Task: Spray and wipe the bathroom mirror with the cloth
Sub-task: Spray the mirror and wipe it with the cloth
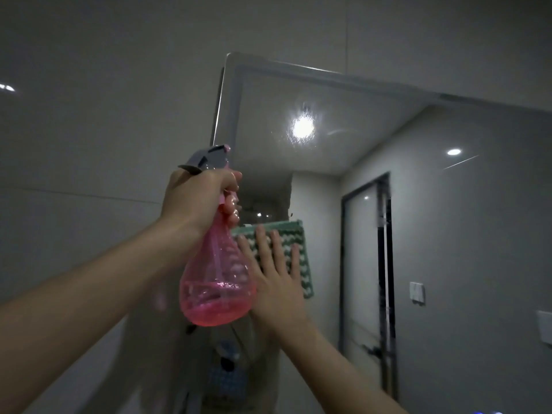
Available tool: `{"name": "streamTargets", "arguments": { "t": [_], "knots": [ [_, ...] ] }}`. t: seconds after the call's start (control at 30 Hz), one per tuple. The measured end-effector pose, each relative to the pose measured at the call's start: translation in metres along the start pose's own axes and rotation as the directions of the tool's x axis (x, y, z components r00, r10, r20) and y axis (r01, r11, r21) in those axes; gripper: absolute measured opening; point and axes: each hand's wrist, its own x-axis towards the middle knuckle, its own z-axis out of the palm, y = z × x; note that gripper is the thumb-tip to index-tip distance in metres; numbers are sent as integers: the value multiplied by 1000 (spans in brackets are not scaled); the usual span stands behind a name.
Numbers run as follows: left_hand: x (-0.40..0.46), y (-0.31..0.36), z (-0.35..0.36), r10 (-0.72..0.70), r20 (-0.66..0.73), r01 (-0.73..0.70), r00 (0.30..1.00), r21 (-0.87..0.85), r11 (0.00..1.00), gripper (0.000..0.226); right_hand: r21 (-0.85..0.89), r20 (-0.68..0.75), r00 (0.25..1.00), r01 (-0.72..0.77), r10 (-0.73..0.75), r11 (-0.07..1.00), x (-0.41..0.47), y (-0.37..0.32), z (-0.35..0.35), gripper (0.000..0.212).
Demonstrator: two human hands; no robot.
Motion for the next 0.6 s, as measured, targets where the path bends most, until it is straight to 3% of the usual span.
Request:
{"name": "streamTargets", "arguments": {
  "t": [0.07,0.17,0.37,0.6],
  "knots": [
    [-1,0,-9,5,4,-5,1000,20,1000,20,12,11,999,45,-45,999,27,-11,1,82],
    [0,3,-24,14,-15,-14,1000,0,1000,19,79,28,998,49,-52,996,52,-21,-4,66],
    [5,-3,-31,17,5,-17,1000,28,999,18,21,-36,990,139,-138,990,54,3,-15,60],
    [12,-29,-18,-50,133,41,990,68,997,18,-33,1,992,-125,125,992,26,90,-22,59]
  ]
}}
